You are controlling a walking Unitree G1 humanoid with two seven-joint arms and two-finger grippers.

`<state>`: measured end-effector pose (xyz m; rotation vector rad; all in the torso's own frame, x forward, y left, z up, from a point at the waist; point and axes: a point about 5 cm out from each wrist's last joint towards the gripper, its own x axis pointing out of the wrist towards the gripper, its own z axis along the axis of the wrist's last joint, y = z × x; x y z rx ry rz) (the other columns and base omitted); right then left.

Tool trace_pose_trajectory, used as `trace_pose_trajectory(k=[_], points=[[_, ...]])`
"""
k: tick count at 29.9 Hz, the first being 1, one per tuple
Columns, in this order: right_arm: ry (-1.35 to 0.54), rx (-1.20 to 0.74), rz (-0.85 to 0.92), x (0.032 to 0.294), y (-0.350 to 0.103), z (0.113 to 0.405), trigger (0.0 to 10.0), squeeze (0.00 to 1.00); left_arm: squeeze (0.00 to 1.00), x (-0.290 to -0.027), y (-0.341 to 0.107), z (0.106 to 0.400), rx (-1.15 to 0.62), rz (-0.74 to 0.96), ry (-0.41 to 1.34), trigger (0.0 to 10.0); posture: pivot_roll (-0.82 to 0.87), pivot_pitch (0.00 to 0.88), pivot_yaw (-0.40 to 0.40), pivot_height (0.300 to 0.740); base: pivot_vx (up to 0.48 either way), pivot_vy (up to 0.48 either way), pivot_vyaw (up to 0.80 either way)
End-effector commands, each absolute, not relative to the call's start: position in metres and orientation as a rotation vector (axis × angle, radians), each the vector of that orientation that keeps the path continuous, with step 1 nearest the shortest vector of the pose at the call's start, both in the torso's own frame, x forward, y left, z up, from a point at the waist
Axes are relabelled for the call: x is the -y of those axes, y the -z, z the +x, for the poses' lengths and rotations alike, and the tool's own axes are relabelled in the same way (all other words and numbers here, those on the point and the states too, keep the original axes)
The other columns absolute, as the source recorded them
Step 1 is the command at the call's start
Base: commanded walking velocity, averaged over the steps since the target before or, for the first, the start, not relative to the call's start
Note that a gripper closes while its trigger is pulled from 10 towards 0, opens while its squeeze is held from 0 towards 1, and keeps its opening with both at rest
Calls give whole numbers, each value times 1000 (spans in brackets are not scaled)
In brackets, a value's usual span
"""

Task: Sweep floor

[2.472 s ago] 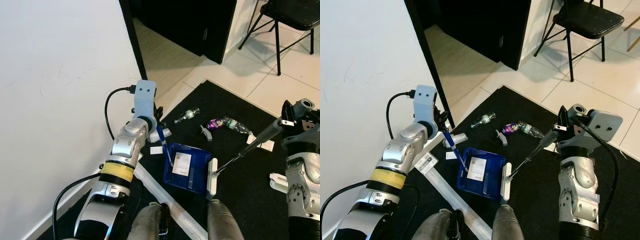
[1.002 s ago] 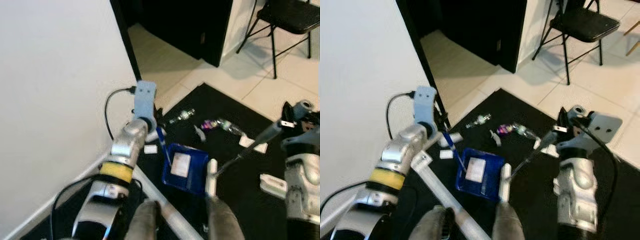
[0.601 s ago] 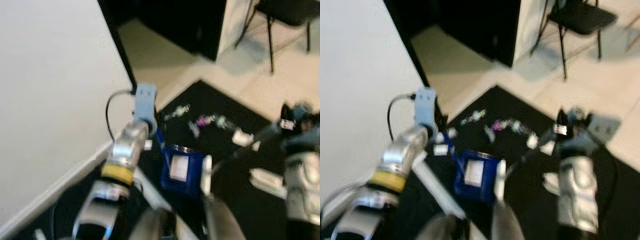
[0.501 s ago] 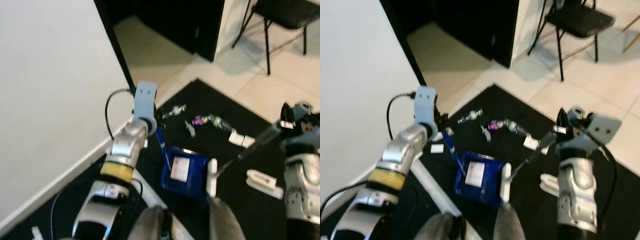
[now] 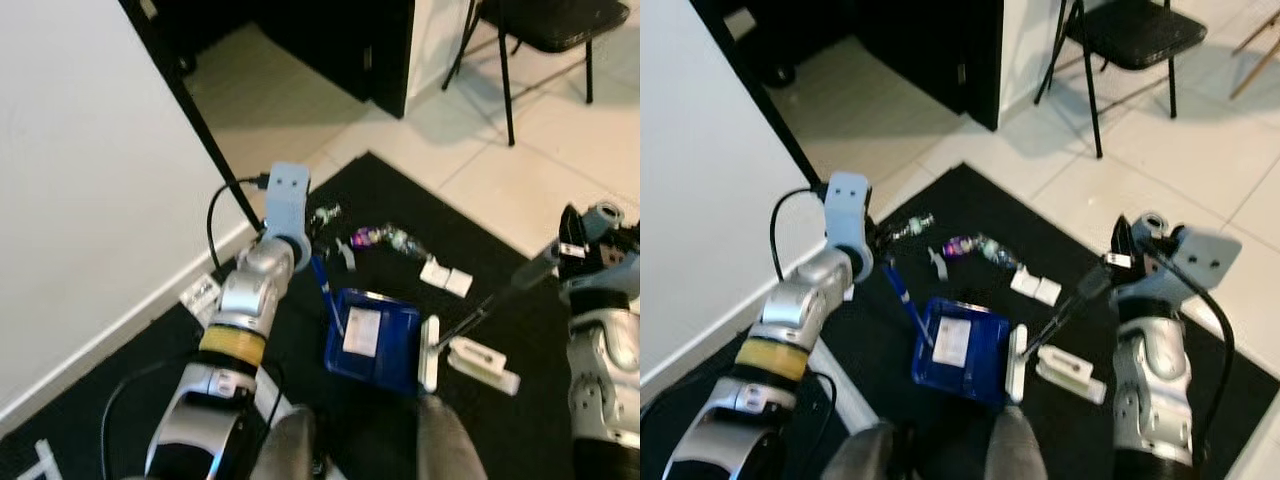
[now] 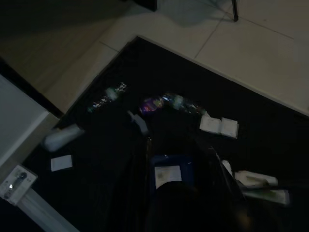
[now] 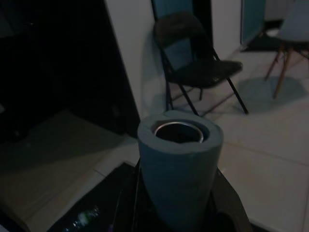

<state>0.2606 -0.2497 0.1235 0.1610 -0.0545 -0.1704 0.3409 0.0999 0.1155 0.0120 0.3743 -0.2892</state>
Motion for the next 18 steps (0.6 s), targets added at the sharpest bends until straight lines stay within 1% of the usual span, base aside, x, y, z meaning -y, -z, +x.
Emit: trace_pose_trajectory(k=[1,7,12,18], points=[[157,80,166,247,-128,261,10000,0,0,-101,-122,342,-344,6,293,10000,-209,138,124,740,0,-480,0],[157,80,166,247,-128,261,10000,0,0,-101,-122,342,-345,6,292,10000,-209,139,125,740,0,-480,0],[158,79,167,246,-128,260,10000,0,0,-101,-122,342,-347,6,293,10000,-209,140,125,740,0,-323,0],[158,78,168,246,-127,259,10000,0,0,-101,-121,341,-351,7,293,10000,-209,143,126,740,0,0,0]])
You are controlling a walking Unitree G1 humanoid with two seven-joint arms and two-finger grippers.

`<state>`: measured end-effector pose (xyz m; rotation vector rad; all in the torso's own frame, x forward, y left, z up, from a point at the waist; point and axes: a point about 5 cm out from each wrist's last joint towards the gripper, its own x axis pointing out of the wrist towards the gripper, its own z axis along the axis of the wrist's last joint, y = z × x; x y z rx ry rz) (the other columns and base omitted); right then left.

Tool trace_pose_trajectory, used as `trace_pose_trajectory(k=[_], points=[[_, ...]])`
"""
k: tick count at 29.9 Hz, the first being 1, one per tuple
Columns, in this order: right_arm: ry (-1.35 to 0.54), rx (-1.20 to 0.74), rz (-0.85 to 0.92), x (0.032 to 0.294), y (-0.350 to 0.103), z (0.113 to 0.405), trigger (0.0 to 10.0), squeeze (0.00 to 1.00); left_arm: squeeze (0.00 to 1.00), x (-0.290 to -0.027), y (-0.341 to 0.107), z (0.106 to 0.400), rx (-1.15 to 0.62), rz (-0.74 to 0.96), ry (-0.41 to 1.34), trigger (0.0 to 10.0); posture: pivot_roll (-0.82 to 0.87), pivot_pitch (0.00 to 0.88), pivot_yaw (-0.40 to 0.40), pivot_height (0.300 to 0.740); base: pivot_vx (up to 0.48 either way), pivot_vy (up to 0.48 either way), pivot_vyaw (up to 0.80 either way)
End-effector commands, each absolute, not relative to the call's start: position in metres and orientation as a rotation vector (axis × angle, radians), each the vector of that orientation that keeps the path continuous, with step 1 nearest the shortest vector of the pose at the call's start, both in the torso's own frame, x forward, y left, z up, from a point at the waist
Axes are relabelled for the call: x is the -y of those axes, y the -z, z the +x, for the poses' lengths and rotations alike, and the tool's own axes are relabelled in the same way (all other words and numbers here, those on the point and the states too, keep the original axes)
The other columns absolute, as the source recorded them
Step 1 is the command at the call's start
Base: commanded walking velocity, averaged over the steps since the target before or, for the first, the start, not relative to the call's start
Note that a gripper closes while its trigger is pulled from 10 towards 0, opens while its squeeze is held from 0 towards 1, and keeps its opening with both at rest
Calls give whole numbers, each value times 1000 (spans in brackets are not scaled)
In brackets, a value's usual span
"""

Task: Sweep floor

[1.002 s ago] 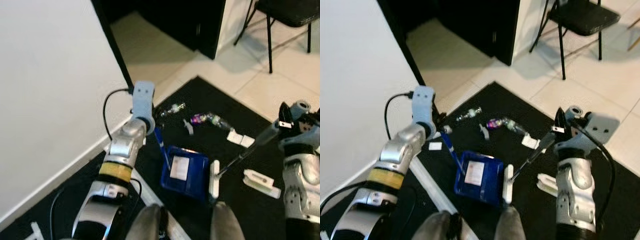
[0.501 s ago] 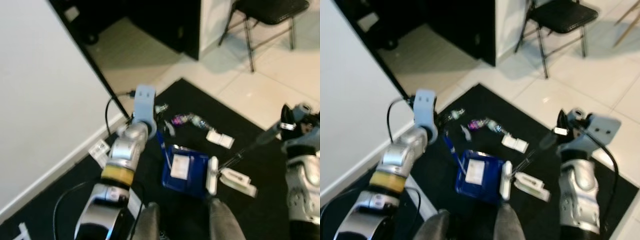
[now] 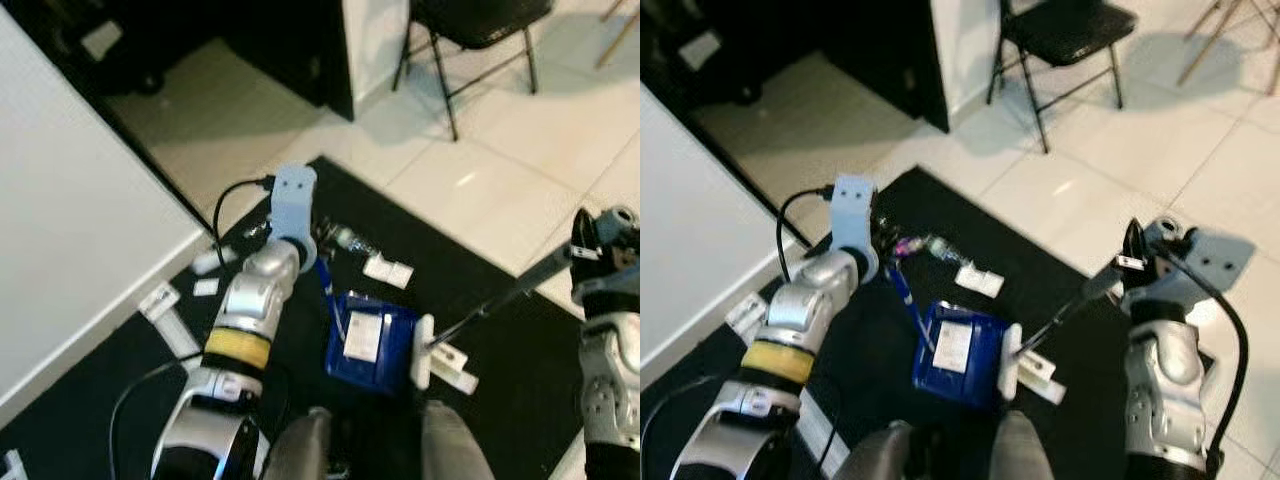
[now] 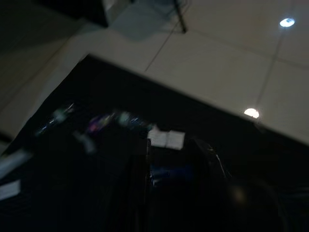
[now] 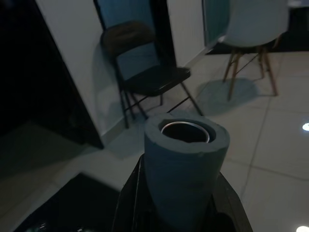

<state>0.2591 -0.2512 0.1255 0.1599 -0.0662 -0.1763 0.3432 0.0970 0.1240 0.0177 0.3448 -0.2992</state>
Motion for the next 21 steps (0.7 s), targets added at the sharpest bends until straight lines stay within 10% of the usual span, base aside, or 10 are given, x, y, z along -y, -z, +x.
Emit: trace_pose_trajectory(k=[1,21], points=[[158,78,167,247,-127,259,10000,0,0,-101,-121,341,-352,6,292,10000,-209,143,125,740,0,0,0],[142,120,64,253,-140,258,10000,0,0,-105,-114,341,-382,16,252,10000,-211,152,121,740,0,0,0]])
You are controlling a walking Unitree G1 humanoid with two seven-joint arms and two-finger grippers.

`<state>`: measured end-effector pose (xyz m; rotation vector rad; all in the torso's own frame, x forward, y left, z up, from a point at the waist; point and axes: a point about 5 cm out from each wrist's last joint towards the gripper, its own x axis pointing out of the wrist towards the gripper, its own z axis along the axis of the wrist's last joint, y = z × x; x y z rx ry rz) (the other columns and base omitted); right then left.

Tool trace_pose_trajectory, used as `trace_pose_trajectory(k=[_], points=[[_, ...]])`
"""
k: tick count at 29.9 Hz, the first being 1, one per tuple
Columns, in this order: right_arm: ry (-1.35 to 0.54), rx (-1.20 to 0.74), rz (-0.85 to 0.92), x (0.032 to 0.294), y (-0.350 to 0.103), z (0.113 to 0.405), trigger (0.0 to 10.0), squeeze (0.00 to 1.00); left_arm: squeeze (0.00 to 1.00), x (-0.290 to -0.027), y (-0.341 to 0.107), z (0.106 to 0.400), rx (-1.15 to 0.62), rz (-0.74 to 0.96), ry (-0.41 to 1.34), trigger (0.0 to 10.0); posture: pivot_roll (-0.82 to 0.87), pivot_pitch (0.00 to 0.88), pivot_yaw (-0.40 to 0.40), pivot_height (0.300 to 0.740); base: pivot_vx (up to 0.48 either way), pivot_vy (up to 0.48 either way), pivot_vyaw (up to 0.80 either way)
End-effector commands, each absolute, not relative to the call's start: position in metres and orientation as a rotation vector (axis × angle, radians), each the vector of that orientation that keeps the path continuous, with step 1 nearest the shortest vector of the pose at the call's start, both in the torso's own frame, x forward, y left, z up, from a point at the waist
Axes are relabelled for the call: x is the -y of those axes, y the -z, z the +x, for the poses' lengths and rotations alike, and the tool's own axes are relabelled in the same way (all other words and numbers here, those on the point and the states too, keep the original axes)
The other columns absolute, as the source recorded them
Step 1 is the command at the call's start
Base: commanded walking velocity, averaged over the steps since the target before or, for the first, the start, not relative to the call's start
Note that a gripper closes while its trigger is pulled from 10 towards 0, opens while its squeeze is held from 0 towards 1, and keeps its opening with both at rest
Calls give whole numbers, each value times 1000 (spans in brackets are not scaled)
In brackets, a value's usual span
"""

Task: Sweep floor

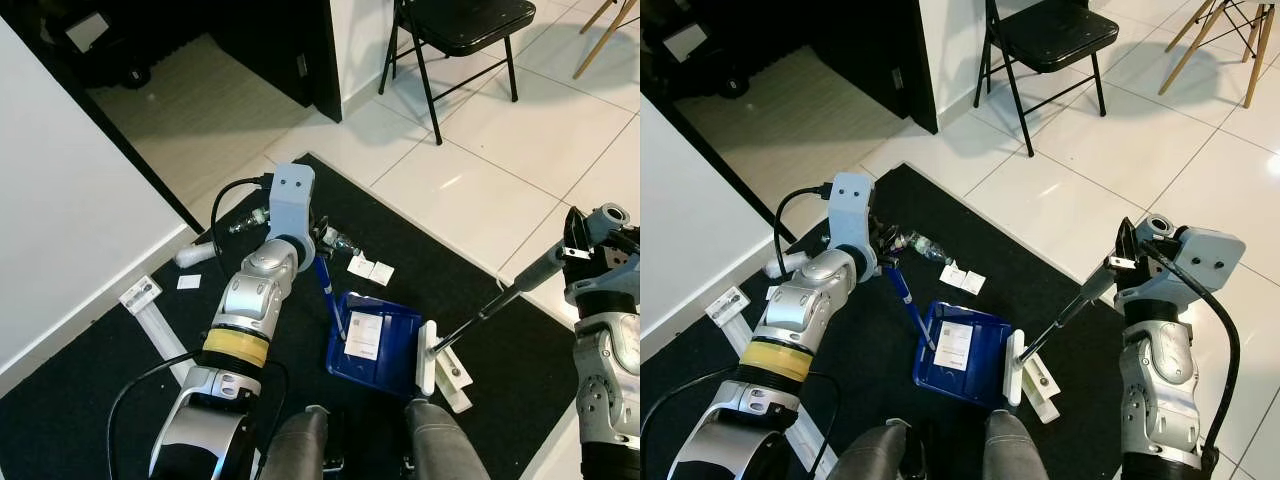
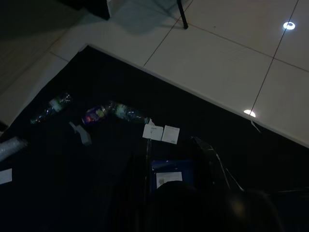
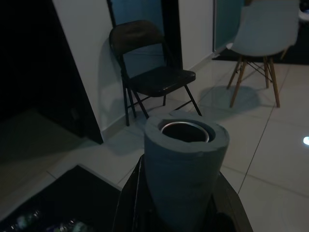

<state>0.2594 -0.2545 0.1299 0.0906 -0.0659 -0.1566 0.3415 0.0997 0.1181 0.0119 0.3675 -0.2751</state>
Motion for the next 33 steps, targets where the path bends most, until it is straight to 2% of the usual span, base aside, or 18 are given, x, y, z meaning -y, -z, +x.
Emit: trace_pose_trajectory(k=[1,6,16,24,26,33], points=[[141,129,34,255,-144,257,10000,0,0,-107,-112,341,-389,26,242,10000,-211,154,121,740,0,0,0],[131,153,-47,266,-159,252,10000,0,0,-112,-99,341,-426,58,219,10000,-214,164,117,740,0,0,0],[121,192,-149,281,-181,224,10000,0,0,-120,-58,332,-511,129,190,10000,-251,191,132,740,0,0,0],[100,39,-122,280,-143,206,10000,0,0,-121,-53,328,-500,138,188,10000,-247,202,133,740,0,0,0],[88,-54,-121,276,-114,198,10000,0,0,-119,-57,326,-444,94,213,10000,-235,207,135,740,0,0,0],[93,-104,-133,278,-100,194,10000,0,0,-127,-69,334,-365,49,188,10000,-225,200,133,740,0,0,0]])
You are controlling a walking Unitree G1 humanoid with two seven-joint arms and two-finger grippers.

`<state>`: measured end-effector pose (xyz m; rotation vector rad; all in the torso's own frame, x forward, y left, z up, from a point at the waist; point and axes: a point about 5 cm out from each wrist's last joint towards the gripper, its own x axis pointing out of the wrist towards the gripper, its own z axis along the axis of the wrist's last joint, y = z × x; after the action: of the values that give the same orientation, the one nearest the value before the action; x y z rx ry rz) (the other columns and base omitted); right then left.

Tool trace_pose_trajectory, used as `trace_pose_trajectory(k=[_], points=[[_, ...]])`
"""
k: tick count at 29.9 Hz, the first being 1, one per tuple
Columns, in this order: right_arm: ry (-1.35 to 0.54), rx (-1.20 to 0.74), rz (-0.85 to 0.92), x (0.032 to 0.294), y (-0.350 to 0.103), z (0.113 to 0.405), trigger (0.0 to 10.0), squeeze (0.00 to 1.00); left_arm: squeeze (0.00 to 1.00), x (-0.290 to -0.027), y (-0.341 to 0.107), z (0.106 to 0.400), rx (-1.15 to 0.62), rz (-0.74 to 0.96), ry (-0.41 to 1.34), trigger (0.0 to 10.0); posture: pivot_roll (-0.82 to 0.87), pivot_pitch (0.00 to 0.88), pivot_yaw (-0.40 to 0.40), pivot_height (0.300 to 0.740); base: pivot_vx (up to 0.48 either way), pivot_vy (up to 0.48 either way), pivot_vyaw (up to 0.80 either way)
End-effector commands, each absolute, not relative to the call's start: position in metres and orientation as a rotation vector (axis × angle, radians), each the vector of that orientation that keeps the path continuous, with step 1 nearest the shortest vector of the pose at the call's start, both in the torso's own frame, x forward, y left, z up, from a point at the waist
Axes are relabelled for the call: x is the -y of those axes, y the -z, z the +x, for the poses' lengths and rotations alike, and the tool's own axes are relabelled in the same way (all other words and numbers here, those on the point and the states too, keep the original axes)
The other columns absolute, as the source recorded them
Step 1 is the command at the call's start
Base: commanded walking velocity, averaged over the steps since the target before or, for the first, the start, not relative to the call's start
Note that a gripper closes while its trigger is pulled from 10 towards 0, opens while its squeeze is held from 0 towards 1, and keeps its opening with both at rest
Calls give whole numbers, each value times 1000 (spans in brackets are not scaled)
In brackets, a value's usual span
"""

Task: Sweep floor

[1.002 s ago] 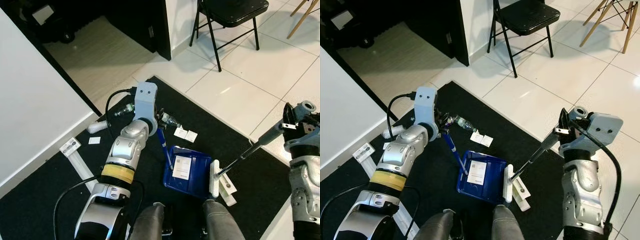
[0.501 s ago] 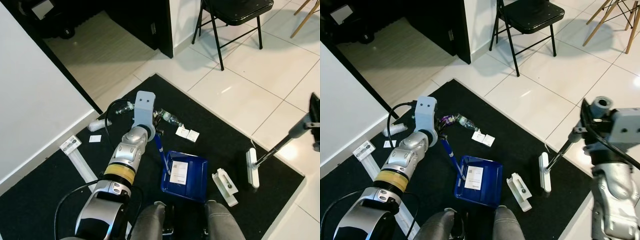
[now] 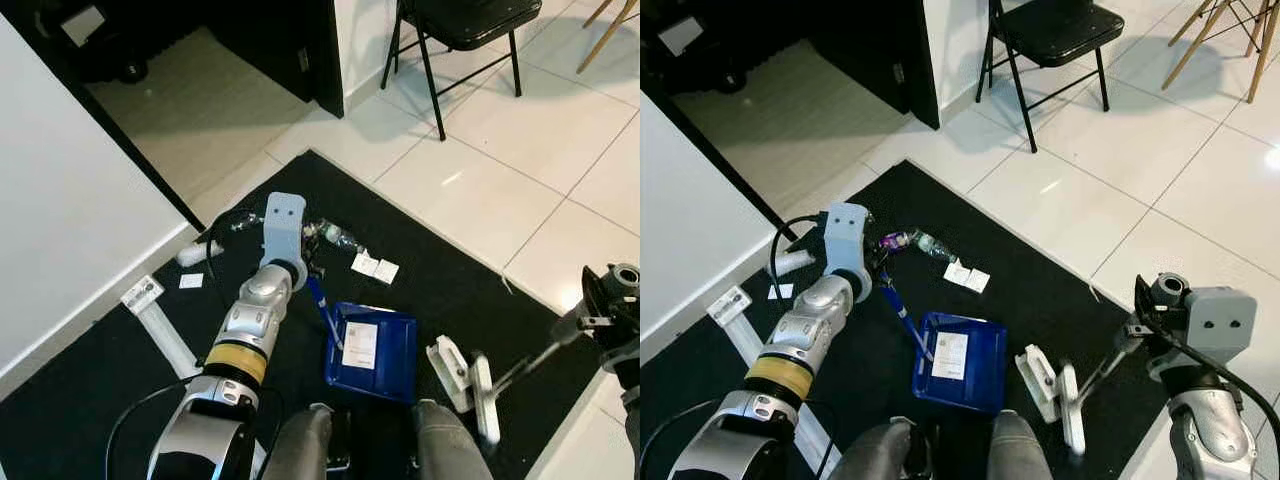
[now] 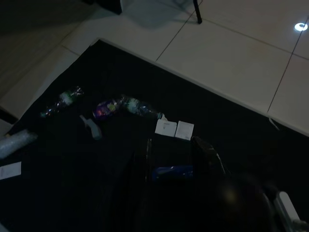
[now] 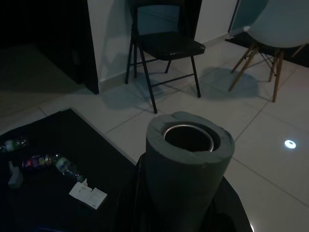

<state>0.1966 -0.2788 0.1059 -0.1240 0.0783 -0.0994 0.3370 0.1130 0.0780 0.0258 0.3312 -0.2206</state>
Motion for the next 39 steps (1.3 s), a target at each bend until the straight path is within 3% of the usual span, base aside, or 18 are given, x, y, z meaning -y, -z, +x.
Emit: trace_pose_trajectory(k=[1,7,17,24,26,32,39], points=[[88,-131,-150,279,-95,191,10000,0,0,-129,-74,336,-324,21,193,10000,-226,199,132,740,0,0,0],[88,-145,-169,280,-89,188,10000,0,0,-127,-73,334,-278,45,228,10000,-228,200,132,740,0,0,0],[135,-152,-223,286,-83,184,10000,0,0,-120,-44,309,-356,89,311,10000,-226,211,132,740,0,0,0],[161,-117,-151,277,-73,203,10000,0,0,-120,-41,303,-369,89,340,10000,-207,216,139,740,0,0,0],[146,-104,-125,271,-72,210,10000,0,0,-120,-42,303,-366,87,344,10000,-204,215,140,740,0,0,0],[-32,21,18,221,-85,254,10000,0,0,-116,-50,304,-340,70,357,10000,-179,203,139,740,0,0,0],[-90,86,52,204,-96,271,10000,0,0,-116,-51,304,-339,63,357,10000,-179,202,139,740,0,0,0]])
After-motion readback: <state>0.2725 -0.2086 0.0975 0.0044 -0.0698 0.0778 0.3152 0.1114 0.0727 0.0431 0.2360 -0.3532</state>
